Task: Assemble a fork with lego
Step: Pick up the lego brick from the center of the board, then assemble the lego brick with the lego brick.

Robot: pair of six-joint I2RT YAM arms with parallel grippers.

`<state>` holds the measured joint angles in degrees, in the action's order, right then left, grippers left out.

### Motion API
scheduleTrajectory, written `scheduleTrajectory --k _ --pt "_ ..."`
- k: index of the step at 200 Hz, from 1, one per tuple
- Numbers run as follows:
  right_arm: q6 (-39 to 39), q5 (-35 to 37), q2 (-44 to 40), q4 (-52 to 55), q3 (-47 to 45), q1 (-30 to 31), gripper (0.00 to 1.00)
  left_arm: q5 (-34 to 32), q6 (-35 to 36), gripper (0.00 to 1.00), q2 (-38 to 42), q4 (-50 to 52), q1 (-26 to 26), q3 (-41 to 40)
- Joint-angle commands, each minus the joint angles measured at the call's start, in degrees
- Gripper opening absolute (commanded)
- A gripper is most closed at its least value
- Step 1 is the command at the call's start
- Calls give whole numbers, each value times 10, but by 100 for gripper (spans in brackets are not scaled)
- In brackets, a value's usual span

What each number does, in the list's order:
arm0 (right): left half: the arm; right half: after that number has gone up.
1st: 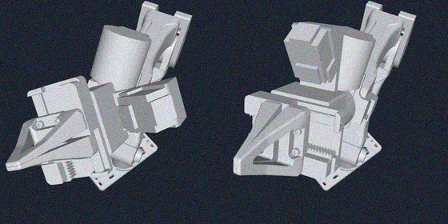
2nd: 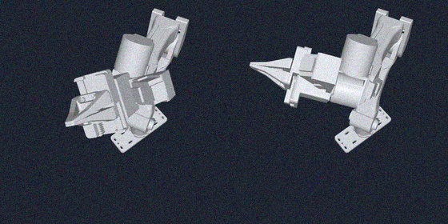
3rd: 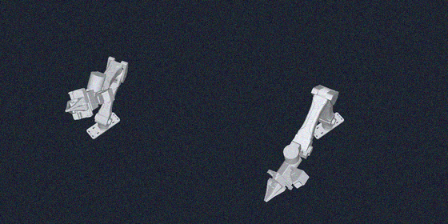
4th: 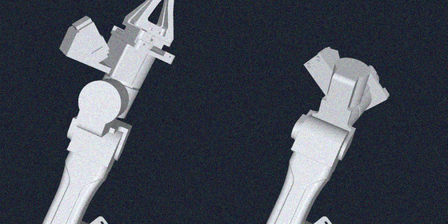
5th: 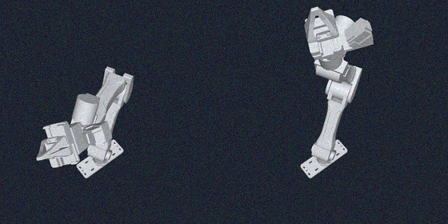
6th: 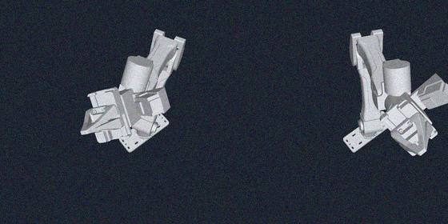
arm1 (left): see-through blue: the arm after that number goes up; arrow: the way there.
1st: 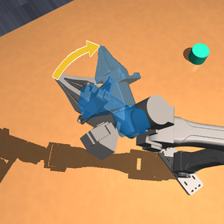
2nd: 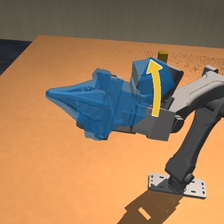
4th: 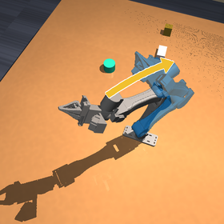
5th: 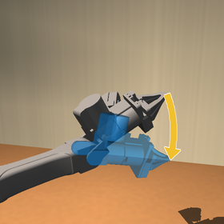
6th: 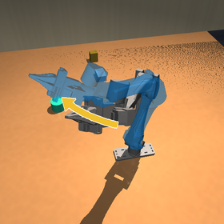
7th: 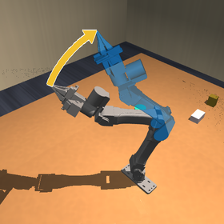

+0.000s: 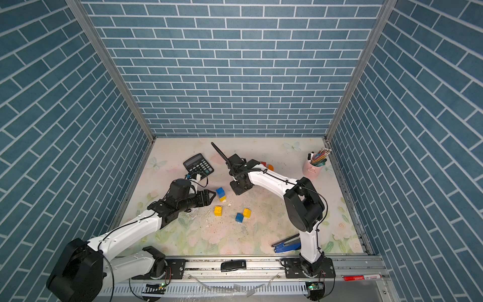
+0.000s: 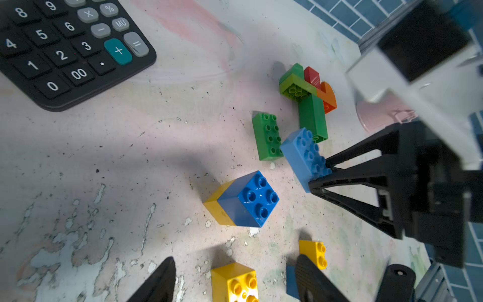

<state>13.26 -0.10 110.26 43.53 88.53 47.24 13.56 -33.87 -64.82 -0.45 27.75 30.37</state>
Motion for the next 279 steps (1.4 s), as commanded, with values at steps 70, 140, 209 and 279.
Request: scheduleTrajectory --k 70,140,209,279 --pt "88 -22 41 177 197 35 0 72 -44 64 -16 -93 -56 -55" --pt "85 30 177 285 381 91 0 92 -52 58 -55 -140 -71 -64" --pt "113 37 236 310 453 93 0 100 -53 56 -65 -150 -70 -68" --pt "119 27 265 318 478 93 0 107 -57 55 -73 -165 -70 -73"
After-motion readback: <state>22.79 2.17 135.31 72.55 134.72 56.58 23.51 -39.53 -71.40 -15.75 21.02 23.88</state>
